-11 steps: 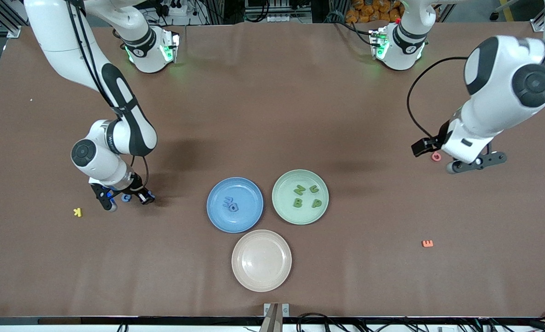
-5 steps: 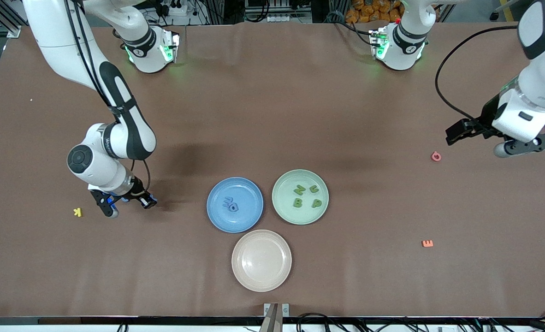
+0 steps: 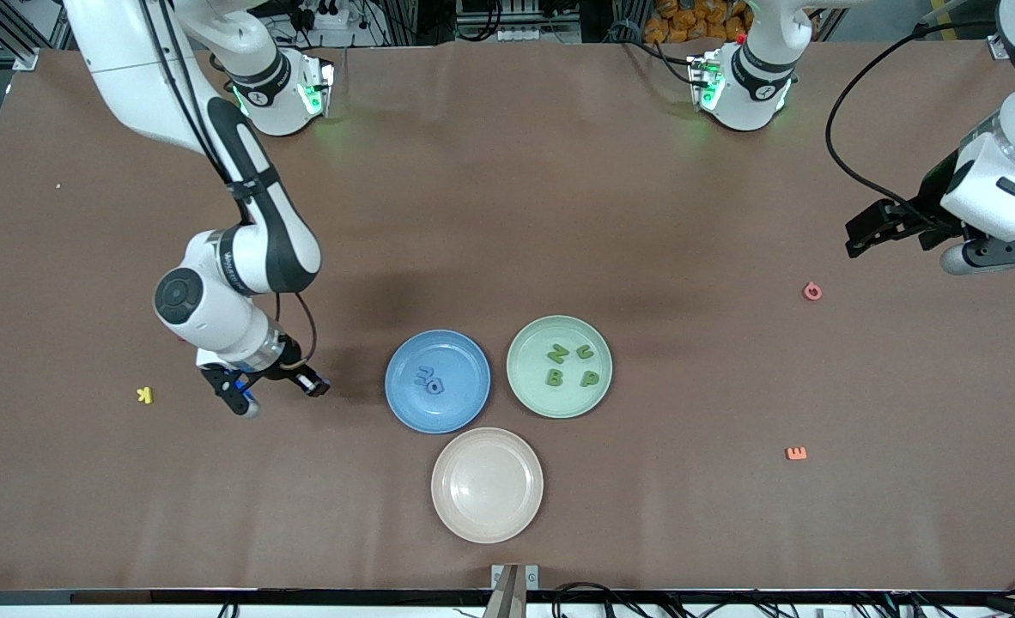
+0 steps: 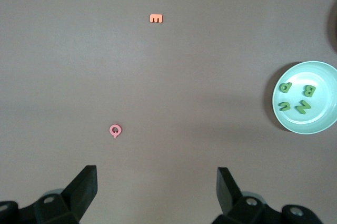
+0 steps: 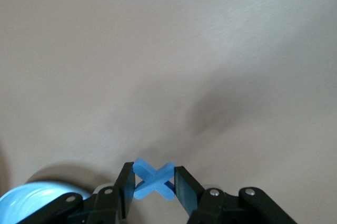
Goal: Sort letters by color into matching plates
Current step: 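Carry the blue X over the blue plate and open the right gripper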
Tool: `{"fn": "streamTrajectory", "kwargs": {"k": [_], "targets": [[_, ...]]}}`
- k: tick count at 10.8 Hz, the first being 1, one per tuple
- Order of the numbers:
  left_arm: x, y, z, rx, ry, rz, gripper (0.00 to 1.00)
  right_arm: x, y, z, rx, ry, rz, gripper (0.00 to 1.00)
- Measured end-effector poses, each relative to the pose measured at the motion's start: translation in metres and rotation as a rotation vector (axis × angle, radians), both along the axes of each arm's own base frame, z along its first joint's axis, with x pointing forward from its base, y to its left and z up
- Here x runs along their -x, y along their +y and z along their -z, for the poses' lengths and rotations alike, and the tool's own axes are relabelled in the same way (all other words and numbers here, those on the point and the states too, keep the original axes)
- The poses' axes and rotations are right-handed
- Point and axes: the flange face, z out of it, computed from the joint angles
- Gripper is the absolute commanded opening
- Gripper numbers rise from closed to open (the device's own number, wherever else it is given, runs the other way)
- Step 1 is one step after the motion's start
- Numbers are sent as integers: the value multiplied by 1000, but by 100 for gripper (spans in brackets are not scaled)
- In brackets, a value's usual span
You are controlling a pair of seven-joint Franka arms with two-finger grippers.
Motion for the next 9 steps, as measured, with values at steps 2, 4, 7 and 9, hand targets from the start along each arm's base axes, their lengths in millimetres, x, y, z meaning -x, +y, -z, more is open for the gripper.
{"fn": "streamTrajectory", "kwargs": {"k": [2, 4, 7, 9], "targets": [[1, 0, -13, 1, -14, 16, 100, -2, 40, -17, -16, -35, -53, 16], [0, -1, -16, 1, -19, 36, 100, -1, 90, -35, -60, -71, -99, 16], [1, -1, -16, 1, -19, 42, 100, -4, 156, -33, -104, -94, -155, 16], [1, -1, -16, 1, -17, 42, 100, -1, 183, -9, -100, -81, -189, 17]]}}
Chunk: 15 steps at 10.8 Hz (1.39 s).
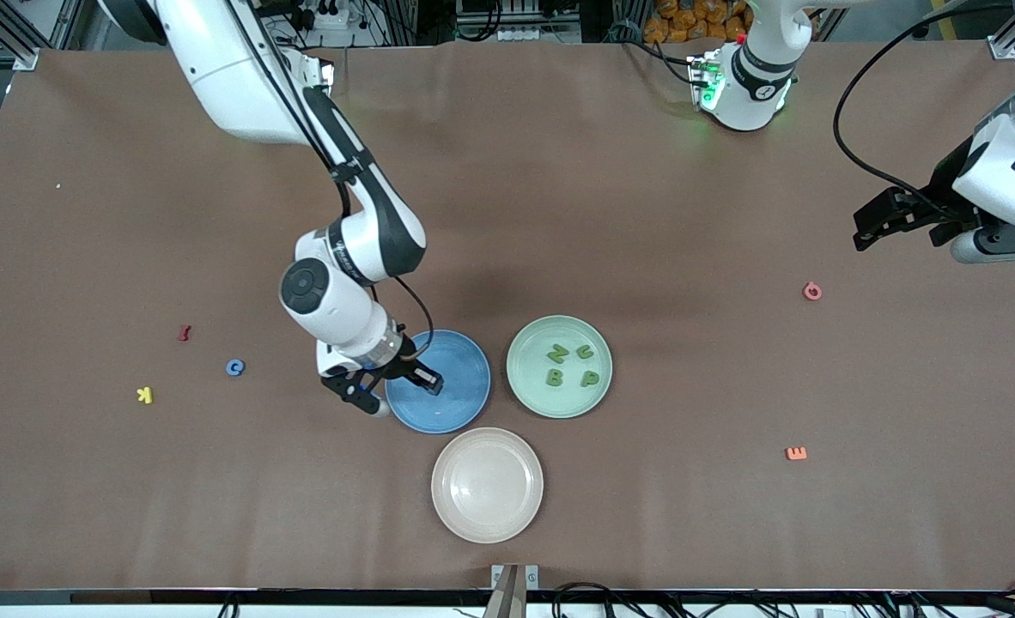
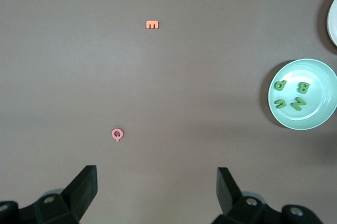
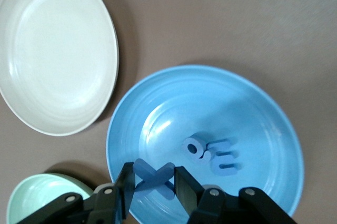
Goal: Sort letters by color into matching plates
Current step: 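Carry the blue X over the blue plate and open the right gripper, then move the right gripper back over the blue G letter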
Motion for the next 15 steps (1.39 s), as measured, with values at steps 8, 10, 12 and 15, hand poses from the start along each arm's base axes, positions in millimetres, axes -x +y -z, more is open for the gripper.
{"fn": "streamTrajectory", "kwargs": {"k": [8, 10, 12, 15], "targets": [[1, -3, 1, -1, 6, 5, 100, 23, 42, 36, 27, 25, -75, 82], [0, -3, 1, -1, 7, 5, 100, 20, 38, 36, 34, 16, -89, 90], [1, -9, 1, -1, 7, 17, 100, 16, 33, 35, 39, 10, -96, 100], [0, -2, 1, -1, 7, 4, 100, 10, 25, 31, 46, -4, -89, 100]]}}
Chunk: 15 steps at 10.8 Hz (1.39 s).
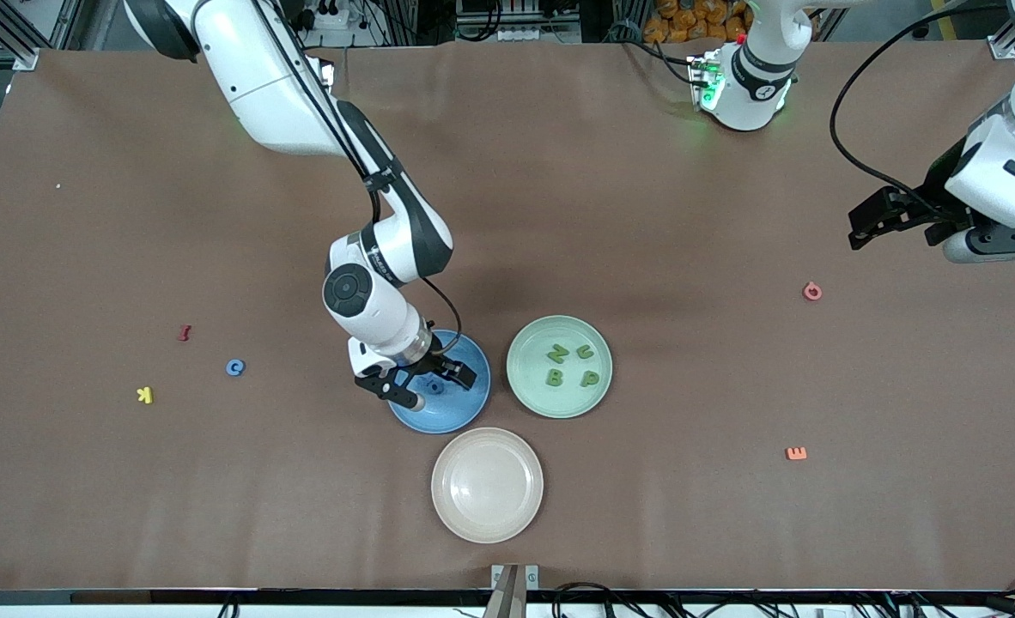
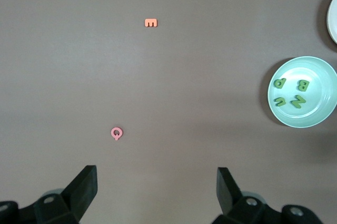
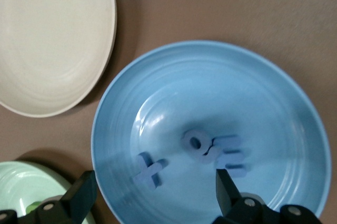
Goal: Sort letters by color into matching plates
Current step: 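Move the right gripper back over the blue G letter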
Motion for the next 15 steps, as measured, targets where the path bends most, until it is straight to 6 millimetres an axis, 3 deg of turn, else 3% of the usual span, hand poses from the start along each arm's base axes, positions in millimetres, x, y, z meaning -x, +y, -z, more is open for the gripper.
{"fn": "streamTrajectory", "kwargs": {"k": [3, 9, 13, 15], "targets": [[0, 1, 0, 0, 0, -2, 100, -24, -44, -8, 62, -12, -62, 100], [-1, 2, 0, -5, -3, -12, 100, -67, -192, -49, 176, -2, -302, 100], [0, -3, -5, -10, -16, -1, 100, -46, -310, -52, 202, 46, -350, 100], [0, -3, -5, -9, -16, -1, 100, -29, -348, -50, 202, 76, -320, 100]]}}
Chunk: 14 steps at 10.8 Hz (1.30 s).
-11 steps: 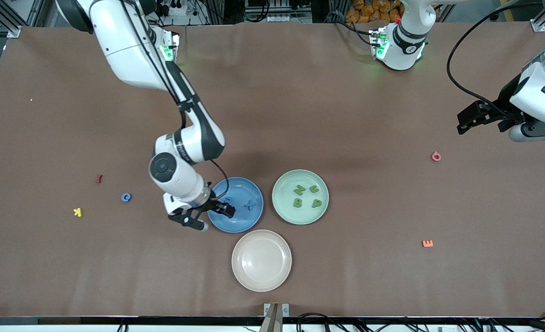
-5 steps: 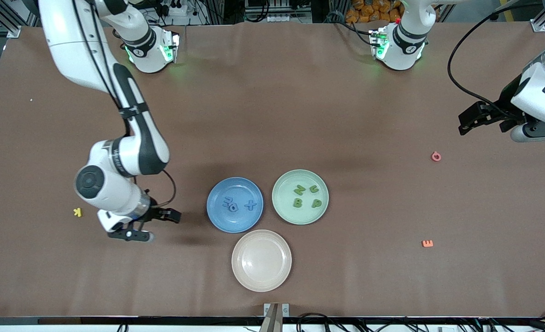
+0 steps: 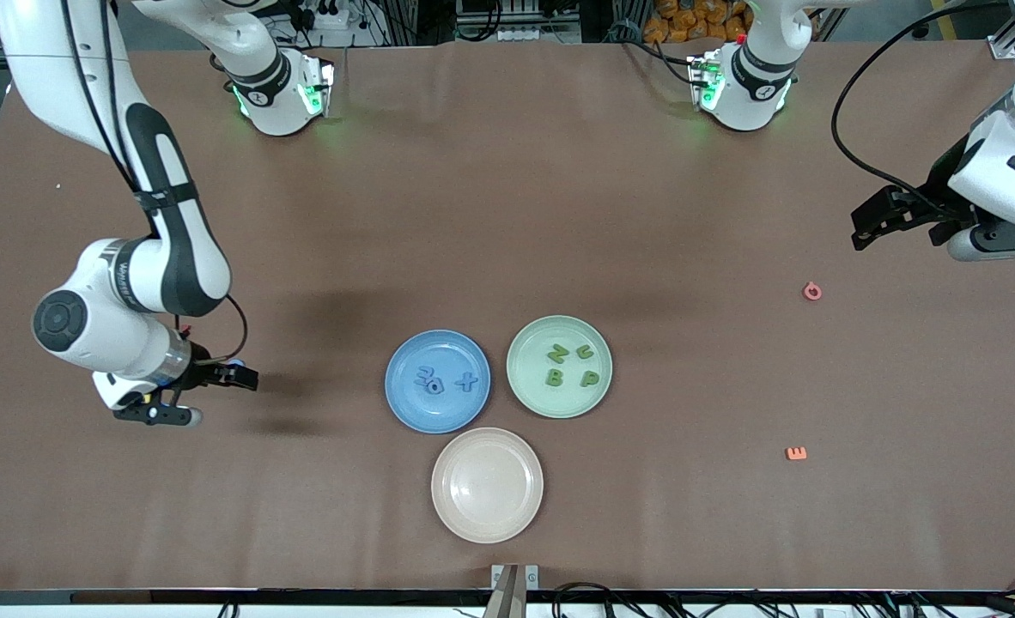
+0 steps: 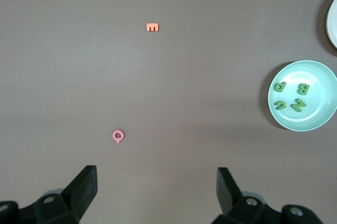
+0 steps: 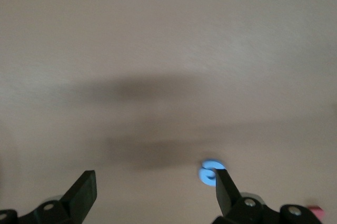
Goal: Sort letters by color into matching plates
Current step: 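Move the right gripper back over the blue G letter, then lower the right gripper and grasp the blue G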
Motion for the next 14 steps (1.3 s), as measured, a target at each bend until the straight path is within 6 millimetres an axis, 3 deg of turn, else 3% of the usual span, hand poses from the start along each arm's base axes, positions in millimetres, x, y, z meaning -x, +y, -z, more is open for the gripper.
{"fn": "streamTrajectory", "kwargs": {"k": [2, 4, 12, 14], "targets": [[0, 0, 0, 0, 0, -1, 100, 17, -28, 12, -1, 34, 42, 100], [0, 0, 0, 0, 0, -1, 100, 30, -43, 31, 6, 40, 68, 100], [0, 3, 0, 0, 0, -4, 100, 46, -48, 82, 36, 2, 82, 100], [-1, 4, 0, 0, 0, -6, 100, 47, -48, 90, 41, -3, 82, 88]]}}
